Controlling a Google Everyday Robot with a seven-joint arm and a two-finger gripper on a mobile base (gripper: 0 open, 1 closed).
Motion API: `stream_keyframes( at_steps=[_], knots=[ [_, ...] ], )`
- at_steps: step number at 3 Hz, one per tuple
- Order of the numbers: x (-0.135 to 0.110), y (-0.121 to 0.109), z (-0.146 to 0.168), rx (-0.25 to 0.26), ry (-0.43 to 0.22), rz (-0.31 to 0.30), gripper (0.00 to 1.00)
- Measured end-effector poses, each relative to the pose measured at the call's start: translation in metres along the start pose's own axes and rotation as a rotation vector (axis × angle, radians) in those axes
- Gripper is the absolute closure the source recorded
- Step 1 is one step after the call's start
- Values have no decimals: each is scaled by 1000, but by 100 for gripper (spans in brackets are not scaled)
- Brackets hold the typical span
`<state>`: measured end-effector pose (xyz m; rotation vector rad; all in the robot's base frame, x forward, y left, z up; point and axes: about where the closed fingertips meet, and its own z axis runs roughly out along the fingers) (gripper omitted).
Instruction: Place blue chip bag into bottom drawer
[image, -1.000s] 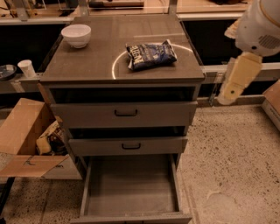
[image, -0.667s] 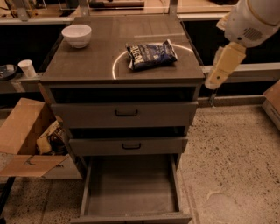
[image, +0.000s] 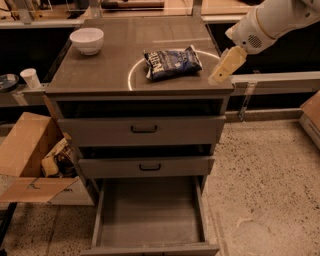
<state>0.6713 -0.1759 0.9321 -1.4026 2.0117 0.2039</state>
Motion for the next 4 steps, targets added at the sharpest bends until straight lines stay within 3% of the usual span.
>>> stream_keyframes(
  at_steps=[1,2,3,4],
  knots=[
    [0,0,0,0,0,0,0],
    [-2,-15,14,20,-30,24,0],
    [-13,-41,36,47,-80,75,0],
    [-17,-56,68,41,-112,143,0]
  ],
)
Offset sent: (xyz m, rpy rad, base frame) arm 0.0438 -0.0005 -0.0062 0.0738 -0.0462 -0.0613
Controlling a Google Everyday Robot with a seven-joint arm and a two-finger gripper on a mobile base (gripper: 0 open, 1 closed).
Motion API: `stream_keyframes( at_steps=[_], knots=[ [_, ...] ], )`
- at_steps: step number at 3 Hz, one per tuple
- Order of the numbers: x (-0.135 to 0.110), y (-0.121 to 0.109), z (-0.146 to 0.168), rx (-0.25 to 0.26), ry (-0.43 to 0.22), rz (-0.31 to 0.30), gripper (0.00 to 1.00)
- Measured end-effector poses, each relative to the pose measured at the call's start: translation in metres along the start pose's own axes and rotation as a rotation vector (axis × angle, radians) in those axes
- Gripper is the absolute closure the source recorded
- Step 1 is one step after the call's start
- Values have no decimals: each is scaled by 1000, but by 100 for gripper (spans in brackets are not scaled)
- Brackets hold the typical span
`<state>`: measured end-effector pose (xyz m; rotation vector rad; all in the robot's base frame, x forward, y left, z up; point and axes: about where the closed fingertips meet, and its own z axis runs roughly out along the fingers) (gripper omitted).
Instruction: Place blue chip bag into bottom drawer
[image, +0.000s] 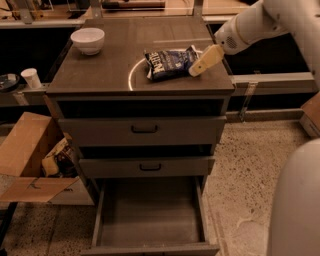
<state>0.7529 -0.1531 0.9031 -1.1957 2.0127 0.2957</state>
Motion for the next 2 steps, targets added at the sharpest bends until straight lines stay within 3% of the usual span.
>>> stream_keyframes(
  at_steps=[2],
  knots=[
    [20,-20,53,0,-31,85,0]
  ],
)
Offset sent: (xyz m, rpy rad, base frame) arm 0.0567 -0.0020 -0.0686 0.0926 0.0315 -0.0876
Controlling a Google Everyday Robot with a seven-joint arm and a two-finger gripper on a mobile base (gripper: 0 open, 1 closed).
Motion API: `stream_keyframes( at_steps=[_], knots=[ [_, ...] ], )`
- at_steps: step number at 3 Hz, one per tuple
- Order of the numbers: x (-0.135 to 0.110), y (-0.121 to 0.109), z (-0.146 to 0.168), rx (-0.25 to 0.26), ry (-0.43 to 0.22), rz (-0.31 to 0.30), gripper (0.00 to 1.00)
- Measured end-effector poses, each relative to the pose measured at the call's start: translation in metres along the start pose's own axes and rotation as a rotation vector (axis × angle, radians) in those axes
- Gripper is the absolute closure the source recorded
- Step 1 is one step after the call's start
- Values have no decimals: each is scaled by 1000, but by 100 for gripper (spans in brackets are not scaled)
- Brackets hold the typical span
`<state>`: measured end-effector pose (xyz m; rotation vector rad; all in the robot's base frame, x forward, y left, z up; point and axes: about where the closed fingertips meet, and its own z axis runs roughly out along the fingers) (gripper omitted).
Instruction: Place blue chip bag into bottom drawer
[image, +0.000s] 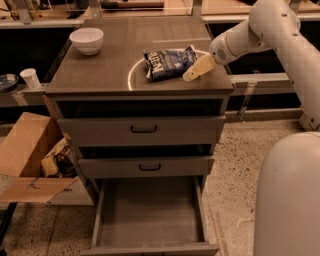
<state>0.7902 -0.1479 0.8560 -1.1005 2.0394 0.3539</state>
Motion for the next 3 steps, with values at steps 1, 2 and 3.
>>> stream_keyframes(
  at_steps=[1,2,3],
  knots=[
    [12,-6,21,-11,-8,21,16],
    [16,-14,31,-13,-33,29,39],
    [8,-22,26,-7,-95,25,63]
  ],
)
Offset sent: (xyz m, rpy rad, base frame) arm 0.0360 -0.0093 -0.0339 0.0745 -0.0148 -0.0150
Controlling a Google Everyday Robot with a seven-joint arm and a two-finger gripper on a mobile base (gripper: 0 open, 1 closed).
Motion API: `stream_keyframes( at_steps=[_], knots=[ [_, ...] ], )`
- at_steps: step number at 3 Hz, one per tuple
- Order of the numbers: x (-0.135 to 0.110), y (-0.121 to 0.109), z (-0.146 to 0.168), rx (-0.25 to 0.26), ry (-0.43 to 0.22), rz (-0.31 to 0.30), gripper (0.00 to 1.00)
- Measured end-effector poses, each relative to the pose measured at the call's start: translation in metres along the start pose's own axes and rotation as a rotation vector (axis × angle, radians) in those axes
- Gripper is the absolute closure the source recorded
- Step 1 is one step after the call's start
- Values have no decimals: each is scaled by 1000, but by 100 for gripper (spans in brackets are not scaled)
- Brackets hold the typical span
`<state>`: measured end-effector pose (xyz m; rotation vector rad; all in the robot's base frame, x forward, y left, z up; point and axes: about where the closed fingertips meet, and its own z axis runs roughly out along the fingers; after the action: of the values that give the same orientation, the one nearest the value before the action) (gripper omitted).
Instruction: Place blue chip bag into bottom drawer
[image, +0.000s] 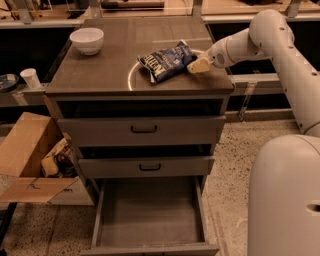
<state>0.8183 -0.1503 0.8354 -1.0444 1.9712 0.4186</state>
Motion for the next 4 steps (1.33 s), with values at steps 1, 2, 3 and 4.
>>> stream_keyframes(
  at_steps=[1,2,3,4],
  knots=[
    [-24,3,-14,0,-68,-44,86],
    [-53,16,-44,4,-145,-113,100],
    [-74,49,-79,-36,-237,-173,100],
    [-69,91,-107,-126,-311,-181,100]
  ],
)
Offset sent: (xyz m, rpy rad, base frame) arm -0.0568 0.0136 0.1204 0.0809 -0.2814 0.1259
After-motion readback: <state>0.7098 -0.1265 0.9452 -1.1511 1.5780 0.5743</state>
